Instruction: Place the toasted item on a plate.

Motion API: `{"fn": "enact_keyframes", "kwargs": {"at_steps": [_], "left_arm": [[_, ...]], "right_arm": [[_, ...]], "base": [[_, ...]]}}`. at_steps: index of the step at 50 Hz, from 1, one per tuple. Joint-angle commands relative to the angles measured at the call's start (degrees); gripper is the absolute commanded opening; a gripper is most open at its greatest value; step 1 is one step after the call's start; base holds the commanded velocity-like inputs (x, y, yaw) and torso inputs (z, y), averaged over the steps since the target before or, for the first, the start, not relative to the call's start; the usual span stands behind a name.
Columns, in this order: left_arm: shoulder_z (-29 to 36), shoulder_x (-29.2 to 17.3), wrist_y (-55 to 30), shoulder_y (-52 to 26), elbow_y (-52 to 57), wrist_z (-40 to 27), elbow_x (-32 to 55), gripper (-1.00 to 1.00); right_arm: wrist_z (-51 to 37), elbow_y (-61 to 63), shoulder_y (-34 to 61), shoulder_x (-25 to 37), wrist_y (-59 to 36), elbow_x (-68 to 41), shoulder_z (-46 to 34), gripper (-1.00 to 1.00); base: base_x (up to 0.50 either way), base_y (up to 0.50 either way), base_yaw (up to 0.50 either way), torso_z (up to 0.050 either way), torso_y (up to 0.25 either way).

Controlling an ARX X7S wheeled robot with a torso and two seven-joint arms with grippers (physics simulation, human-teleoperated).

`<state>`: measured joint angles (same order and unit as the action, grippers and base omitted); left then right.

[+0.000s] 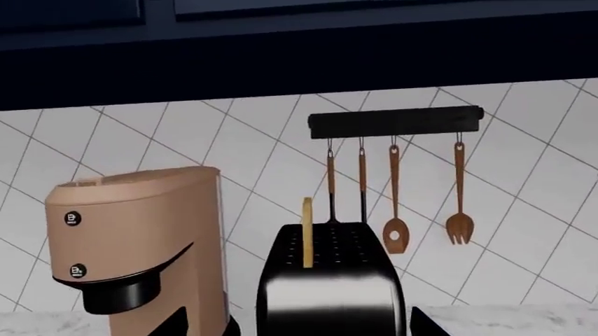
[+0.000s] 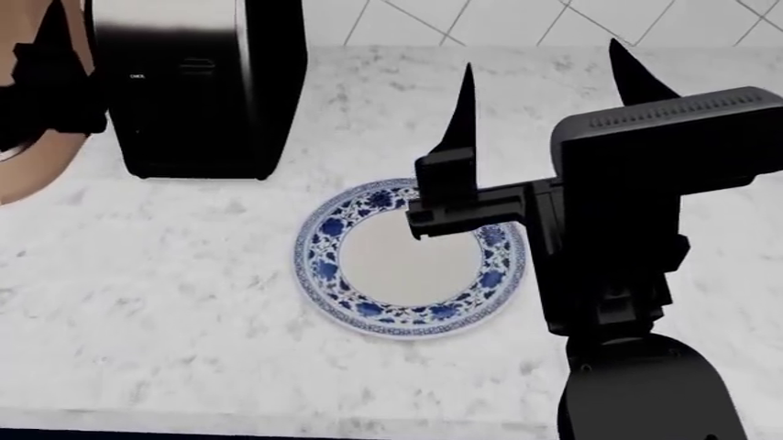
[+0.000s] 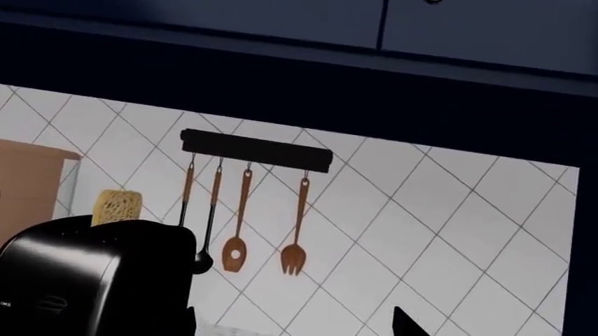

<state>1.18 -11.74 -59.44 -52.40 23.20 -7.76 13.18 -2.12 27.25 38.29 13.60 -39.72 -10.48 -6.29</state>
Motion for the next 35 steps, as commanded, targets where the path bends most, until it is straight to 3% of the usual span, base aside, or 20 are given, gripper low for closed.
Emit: {"fn": "enact_keyframes", "kwargs": {"at_steps": [1, 18, 35], "left_arm": [[-0.1, -0.3, -1.6, -1.2, 0.7, -0.1, 0.8, 1.0], [-2.0, 0.0, -8.8, -8.1, 1.4, -0.3, 3.4, 1.0], [-2.2, -0.7, -10.0, -8.4, 2.2, -0.6, 4.1, 1.0]], "right_arm": [[-0.4, 1.7, 0.1, 0.3, -1.3, -0.8, 0.5, 1.0], [-1.0, 2.6, -1.0, 0.8, -1.1, -1.4, 0.8, 1.0], [-1.4, 2.6, -0.8, 1.1, -1.1, -1.9, 0.6, 1.0]], "base": [[0.2, 0.0, 0.0, 0.0, 0.0], [0.2, 0.0, 0.0, 0.0, 0.0], [0.2, 0.0, 0.0, 0.0, 0.001]]}}
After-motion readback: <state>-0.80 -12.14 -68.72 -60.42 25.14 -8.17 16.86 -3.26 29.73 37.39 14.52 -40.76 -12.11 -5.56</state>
